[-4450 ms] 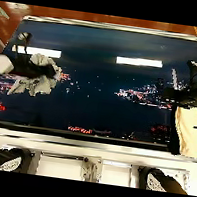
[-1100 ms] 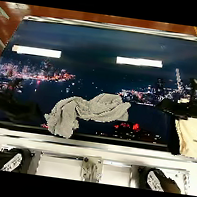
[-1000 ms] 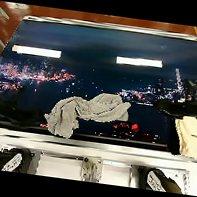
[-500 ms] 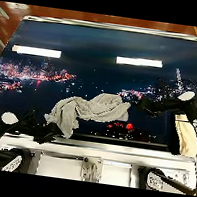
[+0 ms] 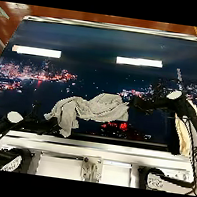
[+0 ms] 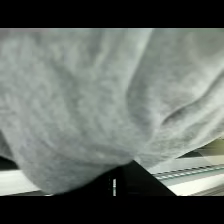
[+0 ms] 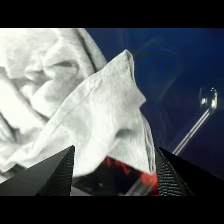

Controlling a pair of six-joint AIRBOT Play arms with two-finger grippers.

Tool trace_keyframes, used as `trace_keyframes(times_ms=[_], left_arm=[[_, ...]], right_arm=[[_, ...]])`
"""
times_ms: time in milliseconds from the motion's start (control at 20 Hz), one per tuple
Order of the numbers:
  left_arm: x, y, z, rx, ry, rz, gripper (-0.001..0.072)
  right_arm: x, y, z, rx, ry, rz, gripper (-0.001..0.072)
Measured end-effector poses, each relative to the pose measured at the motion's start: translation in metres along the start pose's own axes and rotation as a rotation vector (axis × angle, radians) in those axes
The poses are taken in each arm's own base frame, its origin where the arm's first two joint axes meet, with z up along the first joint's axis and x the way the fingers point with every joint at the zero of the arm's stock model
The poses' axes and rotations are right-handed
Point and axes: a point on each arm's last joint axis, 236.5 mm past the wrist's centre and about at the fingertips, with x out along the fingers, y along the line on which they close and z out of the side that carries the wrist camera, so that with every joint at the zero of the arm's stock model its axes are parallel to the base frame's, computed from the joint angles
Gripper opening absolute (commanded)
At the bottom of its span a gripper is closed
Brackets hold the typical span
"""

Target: Fold the shirts.

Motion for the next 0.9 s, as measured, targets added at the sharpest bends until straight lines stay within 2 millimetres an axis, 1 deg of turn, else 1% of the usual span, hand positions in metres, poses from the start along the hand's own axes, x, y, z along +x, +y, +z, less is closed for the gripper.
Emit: trace_keyframes(times_ms=[50, 100, 150, 250, 300, 400, 450, 500, 550, 600, 700, 750, 800, 850, 900], left_arm=[[-0.002, -0.004, 0.004, 0.023, -0.01, -0.006, 0.0034], [-0.005, -0.01, 0.009, 0.046, -0.023, -0.013, 0.0034], [-0.008, -0.017, 0.015, 0.07, -0.038, -0.021, 0.0034], [-0.016, -0.031, 0.027, 0.118, -0.071, -0.038, 0.0034], [-0.021, -0.039, 0.034, 0.146, -0.089, -0.047, 0.0034], [-0.035, -0.061, 0.049, 0.22, -0.134, -0.069, 0.0033], [-0.044, -0.075, 0.057, 0.261, -0.159, -0.081, 0.0033], [-0.056, -0.09, 0.066, 0.316, -0.187, -0.086, 0.0033], [-0.073, -0.107, 0.075, 0.384, -0.217, -0.085, 0.0033], [-0.092, -0.125, 0.084, 0.455, -0.254, -0.077, 0.0033], [-0.15, -0.17, 0.1, 0.625, -0.364, -0.049, 0.0034], [-0.189, -0.197, 0.106, 0.711, -0.447, -0.031, 0.0034], [-0.231, -0.223, 0.109, 0.78, -0.544, -0.021, 0.0034], [-0.281, -0.251, 0.108, 0.845, -0.667, -0.013, 0.0034], [-0.329, -0.275, 0.102, 0.888, -0.783, -0.014, 0.0034]], right_arm=[[0.007, -0.001, 0.001, 0.004, 0.002, -0.004, 0.0621], [0.014, -0.001, 0.001, 0.008, 0.005, -0.005, 0.0599], [0.021, 0.0, 0.003, 0.012, 0.003, -0.003, 0.0469], [0.033, 0.002, 0.007, 0.024, -0.01, 0.003, 0.0125], [0.037, 0.003, 0.011, 0.031, -0.026, 0.005, 0.0062], [0.039, 0.007, 0.022, 0.027, -0.062, 0.006, 0.0062], [0.036, 0.014, 0.031, 0.0, -0.088, 0.012, 0.0061], [0.028, 0.022, 0.041, -0.044, -0.116, 0.017, 0.0061], [0.016, 0.034, 0.05, -0.101, -0.145, 0.023, 0.0061], [-0.002, 0.049, 0.061, -0.176, -0.183, 0.022, 0.0061], [-0.055, 0.085, 0.079, -0.345, -0.287, -0.002, 0.0061], [-0.089, 0.106, 0.087, -0.427, -0.356, -0.02, 0.0061], [-0.13, 0.13, 0.092, -0.516, -0.449, -0.045, 0.0061], [-0.177, 0.157, 0.094, -0.597, -0.559, -0.069, 0.0061], [-0.223, 0.182, 0.089, -0.664, -0.671, -0.087, 0.0061]])
